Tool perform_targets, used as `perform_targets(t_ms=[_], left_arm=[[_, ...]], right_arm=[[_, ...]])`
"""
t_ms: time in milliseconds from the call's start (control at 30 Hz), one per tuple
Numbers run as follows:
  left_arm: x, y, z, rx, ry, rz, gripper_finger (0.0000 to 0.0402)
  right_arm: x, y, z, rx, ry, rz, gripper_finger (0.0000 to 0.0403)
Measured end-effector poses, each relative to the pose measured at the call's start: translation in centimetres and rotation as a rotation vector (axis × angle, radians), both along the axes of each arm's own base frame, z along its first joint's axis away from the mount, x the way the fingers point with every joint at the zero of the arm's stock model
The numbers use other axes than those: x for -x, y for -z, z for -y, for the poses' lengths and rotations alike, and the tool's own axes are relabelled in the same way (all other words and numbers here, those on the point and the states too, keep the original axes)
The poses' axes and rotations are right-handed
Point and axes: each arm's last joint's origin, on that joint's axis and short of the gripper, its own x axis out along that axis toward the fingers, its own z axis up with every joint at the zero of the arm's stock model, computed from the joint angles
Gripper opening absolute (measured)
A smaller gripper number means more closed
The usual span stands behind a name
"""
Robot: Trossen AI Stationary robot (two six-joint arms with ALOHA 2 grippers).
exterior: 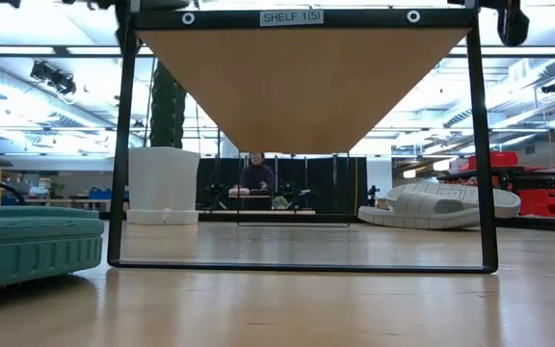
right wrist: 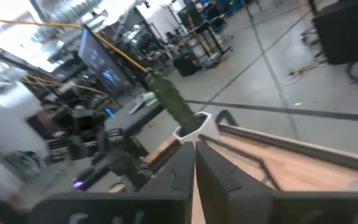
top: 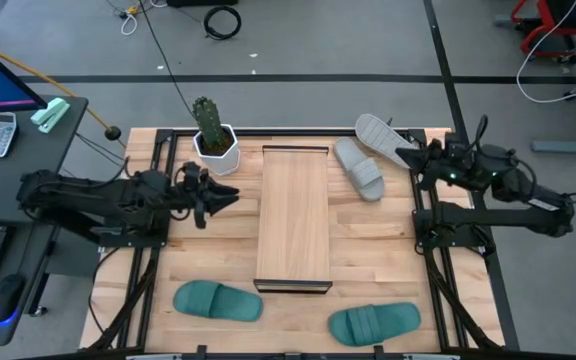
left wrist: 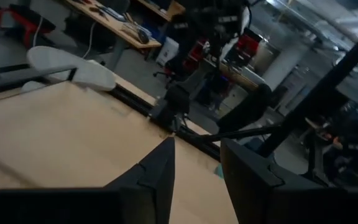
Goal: Pick and place slides into the shelf
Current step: Put the left green slide on the shelf
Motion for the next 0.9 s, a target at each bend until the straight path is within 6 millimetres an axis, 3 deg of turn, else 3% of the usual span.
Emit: perform_targets(t_ms=[400,667,900], left_arm=[[-2.6,-4.2,1.4,-0.056,0.058,0.020,0.0134],[-3.3,-5.9,2.5,-0.055,0.105,0.020,0.0129],[-3.1,-7.2,3.1,-0.048,0.131,0.056,0.0127]], right_arm=[[-0.8,-5.8,1.0,0.024,0.076,-0.298,0.0089],[-2.2,-8.2,1.5,0.014,0.048,-0.403,0.0126],[-3.1,-9.8,1.7,0.019,0.016,-0.432,0.0134]])
